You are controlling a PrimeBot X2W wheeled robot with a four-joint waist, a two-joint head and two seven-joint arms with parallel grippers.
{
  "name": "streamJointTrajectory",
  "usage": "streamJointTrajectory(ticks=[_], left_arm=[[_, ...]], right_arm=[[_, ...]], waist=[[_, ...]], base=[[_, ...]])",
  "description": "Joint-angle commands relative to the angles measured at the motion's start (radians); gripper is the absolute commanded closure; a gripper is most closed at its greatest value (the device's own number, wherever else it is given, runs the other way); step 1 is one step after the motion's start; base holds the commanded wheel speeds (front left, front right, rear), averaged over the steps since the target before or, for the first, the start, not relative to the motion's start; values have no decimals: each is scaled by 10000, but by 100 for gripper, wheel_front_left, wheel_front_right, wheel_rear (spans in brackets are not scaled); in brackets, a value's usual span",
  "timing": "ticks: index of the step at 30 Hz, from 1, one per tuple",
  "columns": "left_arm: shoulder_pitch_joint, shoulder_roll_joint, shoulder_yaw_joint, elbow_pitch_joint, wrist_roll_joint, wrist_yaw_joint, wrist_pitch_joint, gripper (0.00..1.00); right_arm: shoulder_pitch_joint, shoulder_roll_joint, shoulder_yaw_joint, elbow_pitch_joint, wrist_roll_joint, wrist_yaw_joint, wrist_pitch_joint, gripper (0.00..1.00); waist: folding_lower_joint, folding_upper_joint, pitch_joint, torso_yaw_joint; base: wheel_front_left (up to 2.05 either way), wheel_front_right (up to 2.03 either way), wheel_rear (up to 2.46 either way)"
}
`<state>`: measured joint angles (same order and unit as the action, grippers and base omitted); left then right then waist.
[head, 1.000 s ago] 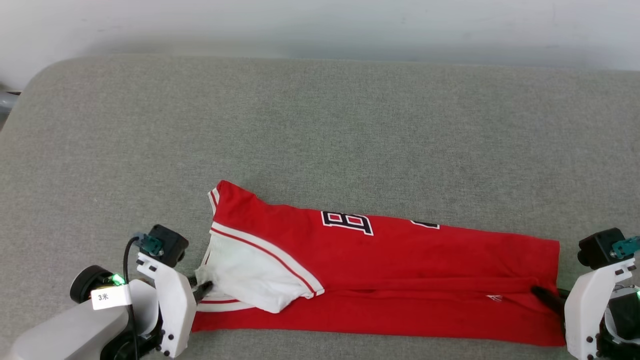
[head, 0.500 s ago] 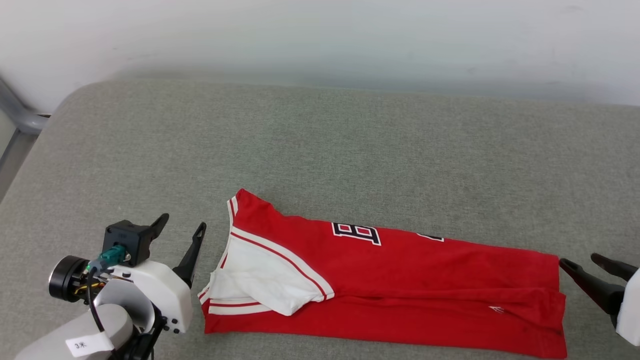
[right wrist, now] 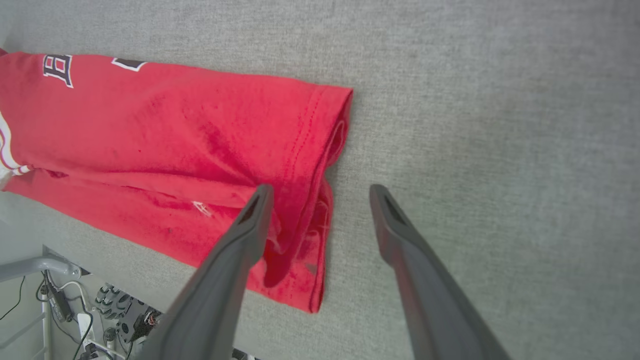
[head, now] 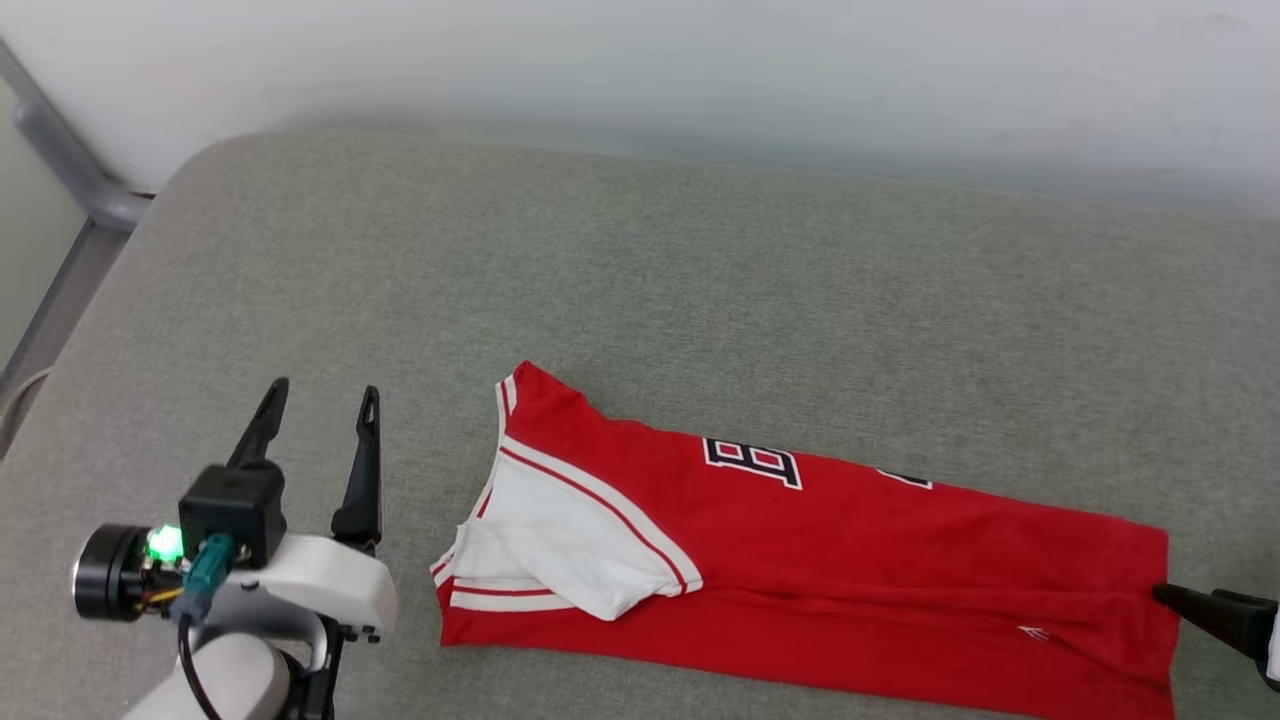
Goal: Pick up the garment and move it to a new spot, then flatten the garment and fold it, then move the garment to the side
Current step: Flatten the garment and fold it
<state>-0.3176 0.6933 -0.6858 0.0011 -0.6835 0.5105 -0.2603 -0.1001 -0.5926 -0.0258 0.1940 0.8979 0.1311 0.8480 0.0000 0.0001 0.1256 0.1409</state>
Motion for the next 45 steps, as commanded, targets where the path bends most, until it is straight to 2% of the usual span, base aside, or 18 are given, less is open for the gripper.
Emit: streamJointTrajectory(ticks=[1,7,17,23,24,25,26,34,45], left_arm=[[407,-285,423,-62,374,-57,-65,0],[1432,-1386,1950,-133,1761,-344,-58,0],[2513,-3219,4079,-92,3737,-1295,-59,0],[2933,-4156,4879,-141,4822,-1900,-58,0],[2983,-4263,4978,-137,4959,-2006,-58,0],[3032,-4395,5070,-117,5089,-2115,-58,0],[3074,-4508,5187,-109,5224,-2212,-58,0],[3310,-5037,5709,-175,5944,-2651,-58,0],[3520,-5339,6002,-176,6545,-3056,-58,0]], right_arm=[[-180,131,-67,157,63,-7,23,0],[-367,467,-46,654,127,-8,-45,0],[-434,871,853,1201,203,-7,-231,0],[-409,913,1458,1437,302,-7,-379,0],[-422,891,1516,1422,315,-7,-477,14],[-434,855,1559,1411,342,-7,-561,83],[-449,824,1617,1407,391,-7,-611,100],[-482,304,1710,1023,607,-8,-1128,100],[-434,-1005,881,1313,366,-13,-1501,100]], waist=[[0,-1,110,128],[0,-1,376,369],[0,-1,683,545],[0,-1,800,590],[0,-1,810,596],[0,-1,819,600],[0,-1,818,598],[0,-1,665,495],[0,-1,419,262]], base=[[0,0,0],[0,0,0],[0,0,0],[0,0,0],[0,0,0],[0,0,0],[0,0,0],[0,0,0],[0,0,0]])
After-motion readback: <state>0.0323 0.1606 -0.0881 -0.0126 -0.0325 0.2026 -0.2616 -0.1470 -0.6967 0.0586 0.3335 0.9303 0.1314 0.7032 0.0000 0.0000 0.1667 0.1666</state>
